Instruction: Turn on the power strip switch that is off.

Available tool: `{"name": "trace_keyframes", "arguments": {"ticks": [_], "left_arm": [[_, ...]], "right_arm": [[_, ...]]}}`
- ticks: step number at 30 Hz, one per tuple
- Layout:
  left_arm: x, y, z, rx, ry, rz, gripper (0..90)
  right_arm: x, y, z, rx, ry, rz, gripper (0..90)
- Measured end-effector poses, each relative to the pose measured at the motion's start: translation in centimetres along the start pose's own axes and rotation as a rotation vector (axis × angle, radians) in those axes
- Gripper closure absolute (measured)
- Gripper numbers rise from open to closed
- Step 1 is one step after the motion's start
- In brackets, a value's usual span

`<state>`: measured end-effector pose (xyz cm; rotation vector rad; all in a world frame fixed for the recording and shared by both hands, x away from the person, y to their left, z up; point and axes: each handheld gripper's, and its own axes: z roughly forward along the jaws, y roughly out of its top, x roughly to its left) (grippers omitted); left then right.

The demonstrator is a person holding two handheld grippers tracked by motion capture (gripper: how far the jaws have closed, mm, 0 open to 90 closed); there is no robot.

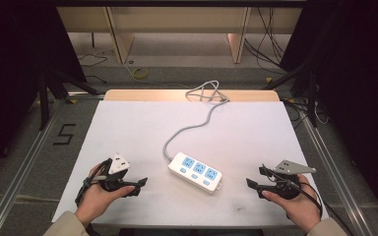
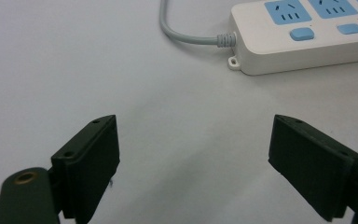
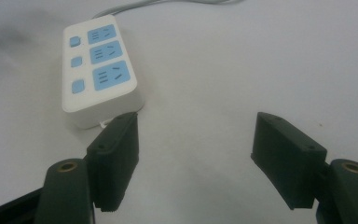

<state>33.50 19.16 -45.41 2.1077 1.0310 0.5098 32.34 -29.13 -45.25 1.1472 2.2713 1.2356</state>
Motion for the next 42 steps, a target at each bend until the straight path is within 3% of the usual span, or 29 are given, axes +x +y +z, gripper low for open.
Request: {"name": "trace_keyframes", "arguments": {"ticks": [9, 11, 22, 42], "left_arm": [[0.0, -0.1, -0.1, 0.005, 0.001, -0.021, 16.5], [0.0, -0.1, 0.0, 0.005, -0.001, -0.018, 16.5], [-0.1, 0.0, 0.0, 0.006, -0.004, -0.019, 17.0], [-0.1, 0.0, 0.1, 0.010, -0.006, -0.019, 17.4]], "right_arm": [[0.3, 0.3, 0.2, 0.010, 0.000, -0.021, 38.8], [0.6, 0.6, 0.3, 0.022, 0.002, -0.038, 51.9], [2.1, 2.2, 1.8, 0.112, -0.010, -0.156, 89.8], [3.4, 4.2, 3.3, 0.129, 0.052, -0.143, 90.0]]}}
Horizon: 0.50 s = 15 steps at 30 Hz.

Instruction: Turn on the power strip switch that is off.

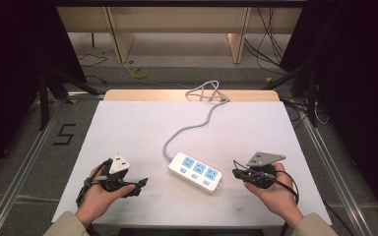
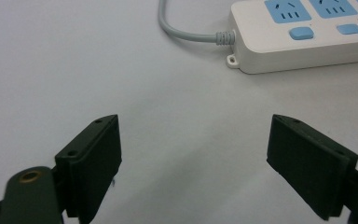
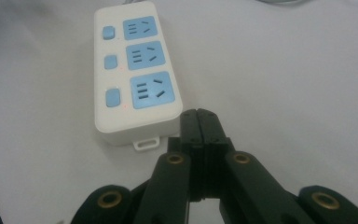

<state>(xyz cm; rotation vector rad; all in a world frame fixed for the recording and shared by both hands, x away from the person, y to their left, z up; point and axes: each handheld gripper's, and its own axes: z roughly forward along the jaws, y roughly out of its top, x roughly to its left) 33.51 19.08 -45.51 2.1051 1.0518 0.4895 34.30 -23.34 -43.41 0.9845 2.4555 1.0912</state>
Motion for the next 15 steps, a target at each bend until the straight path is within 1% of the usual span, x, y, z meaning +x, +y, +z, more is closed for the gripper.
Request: {"name": "trace_keyframes", "arguments": {"ticks": [5, 15], "left_arm": [[0.0, 0.0, 0.0, 0.000, 0.000, 0.000, 17.5], [-0.1, 0.0, 0.0, 0.000, -0.002, 0.005, 17.8]], "right_arm": [[0.0, 0.3, 0.2, 0.005, 0.007, 0.006, 90.0], [0.4, 1.3, 1.0, 0.020, 0.028, -0.004, 90.0]]}}
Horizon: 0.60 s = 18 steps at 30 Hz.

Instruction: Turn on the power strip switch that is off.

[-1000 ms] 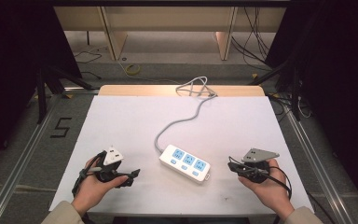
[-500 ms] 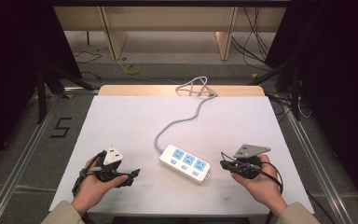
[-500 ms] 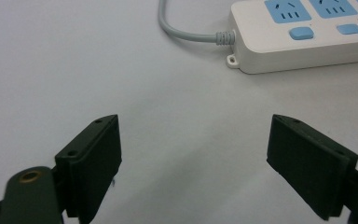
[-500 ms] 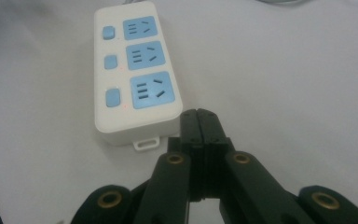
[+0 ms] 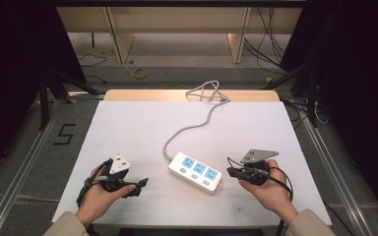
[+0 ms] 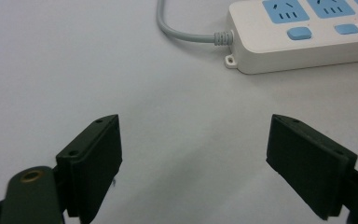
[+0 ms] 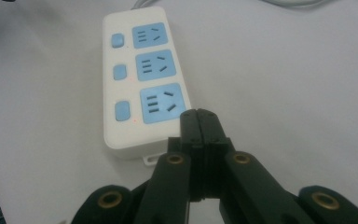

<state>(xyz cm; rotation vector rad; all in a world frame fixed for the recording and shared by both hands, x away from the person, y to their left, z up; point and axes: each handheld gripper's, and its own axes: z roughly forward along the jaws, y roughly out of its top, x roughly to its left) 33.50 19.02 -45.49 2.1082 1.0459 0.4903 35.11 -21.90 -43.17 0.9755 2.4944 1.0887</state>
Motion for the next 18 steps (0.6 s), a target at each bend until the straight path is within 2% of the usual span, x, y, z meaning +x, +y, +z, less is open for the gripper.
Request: {"name": "trace_keyframes", "arguments": {"ticks": [18], "left_arm": [[0.0, 0.0, 0.1, -0.004, -0.003, -0.002, 17.9]], "right_arm": [[1.0, 2.2, 2.1, 0.021, 0.040, -0.030, 90.0]]}}
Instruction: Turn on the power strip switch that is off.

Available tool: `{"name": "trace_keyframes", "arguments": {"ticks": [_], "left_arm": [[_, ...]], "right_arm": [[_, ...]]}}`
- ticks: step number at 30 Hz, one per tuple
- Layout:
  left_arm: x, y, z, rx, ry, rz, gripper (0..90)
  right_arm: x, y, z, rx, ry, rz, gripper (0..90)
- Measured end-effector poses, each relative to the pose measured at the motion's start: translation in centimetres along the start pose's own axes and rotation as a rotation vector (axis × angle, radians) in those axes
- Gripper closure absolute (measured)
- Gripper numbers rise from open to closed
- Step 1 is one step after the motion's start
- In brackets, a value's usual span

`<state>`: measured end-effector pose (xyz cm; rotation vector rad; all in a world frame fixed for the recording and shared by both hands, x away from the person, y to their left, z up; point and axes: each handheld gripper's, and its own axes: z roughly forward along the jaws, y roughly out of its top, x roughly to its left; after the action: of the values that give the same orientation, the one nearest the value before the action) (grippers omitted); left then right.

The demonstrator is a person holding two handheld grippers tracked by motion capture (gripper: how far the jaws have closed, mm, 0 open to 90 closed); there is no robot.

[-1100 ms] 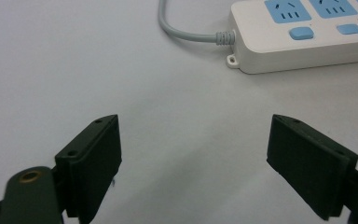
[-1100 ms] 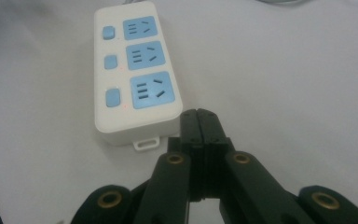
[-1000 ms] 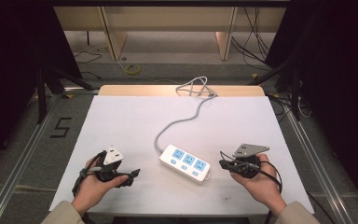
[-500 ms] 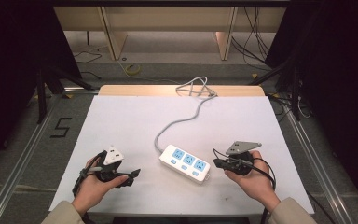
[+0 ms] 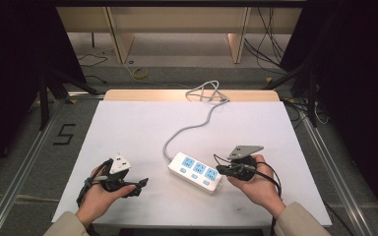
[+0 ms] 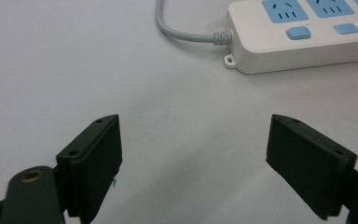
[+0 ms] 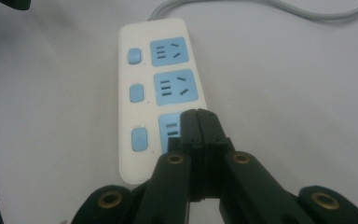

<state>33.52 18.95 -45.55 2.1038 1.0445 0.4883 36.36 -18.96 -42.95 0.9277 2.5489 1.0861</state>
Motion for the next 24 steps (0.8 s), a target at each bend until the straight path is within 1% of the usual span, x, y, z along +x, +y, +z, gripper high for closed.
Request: {"name": "trace_keyframes", "arguments": {"ticks": [10, 16, 23, 24], "left_arm": [[0.0, 0.0, 0.0, 0.000, -0.001, -0.004, 18.0], [0.0, 0.0, 0.0, -0.001, -0.002, -0.005, 17.9], [0.0, 0.0, 0.0, 0.000, -0.002, 0.000, 18.0], [0.0, 0.0, 0.0, 0.000, -0.002, 0.000, 18.0]], "right_arm": [[0.2, 0.8, 0.6, 0.002, 0.006, -0.013, 90.0], [0.5, 1.5, 1.3, 0.013, 0.015, -0.030, 90.0], [0.9, 2.1, 2.1, 0.021, 0.025, -0.036, 90.0], [0.9, 2.2, 2.2, 0.024, 0.029, -0.044, 90.0]]}}
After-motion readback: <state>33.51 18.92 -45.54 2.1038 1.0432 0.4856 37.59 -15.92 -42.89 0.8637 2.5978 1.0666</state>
